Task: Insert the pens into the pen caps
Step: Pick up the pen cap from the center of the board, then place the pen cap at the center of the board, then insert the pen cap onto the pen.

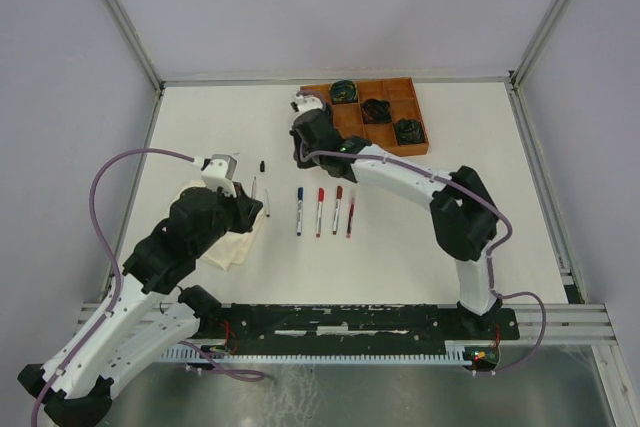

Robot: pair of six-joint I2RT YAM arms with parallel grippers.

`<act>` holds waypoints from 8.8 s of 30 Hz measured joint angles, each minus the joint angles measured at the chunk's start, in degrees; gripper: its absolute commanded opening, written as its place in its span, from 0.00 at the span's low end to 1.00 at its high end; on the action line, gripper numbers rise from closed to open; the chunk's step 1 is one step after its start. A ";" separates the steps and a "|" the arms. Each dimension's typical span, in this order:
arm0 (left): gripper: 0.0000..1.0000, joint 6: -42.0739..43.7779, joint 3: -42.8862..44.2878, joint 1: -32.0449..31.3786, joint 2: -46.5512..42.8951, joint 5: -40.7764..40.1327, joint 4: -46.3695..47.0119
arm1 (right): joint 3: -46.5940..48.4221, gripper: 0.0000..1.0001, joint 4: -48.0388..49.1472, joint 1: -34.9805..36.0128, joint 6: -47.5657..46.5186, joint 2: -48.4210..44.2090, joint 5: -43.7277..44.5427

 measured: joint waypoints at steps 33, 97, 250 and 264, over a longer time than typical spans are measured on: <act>0.03 0.00 -0.68 0.00 2.49 1.57 1.20 | -48.24 0.19 -18.32 -2.60 13.27 -30.14 0.57; 0.03 0.00 -0.83 0.00 -3.69 -3.72 1.03 | -34.18 0.22 -28.70 7.43 -29.27 -22.60 -13.14; 0.03 -12.35 -15.15 -2.78 0.96 20.06 35.12 | -73.50 0.02 27.89 5.27 28.96 -70.44 3.89; 0.03 -13.09 -15.23 -20.61 11.91 15.54 47.47 | -72.30 0.00 35.32 5.27 28.24 -76.63 2.95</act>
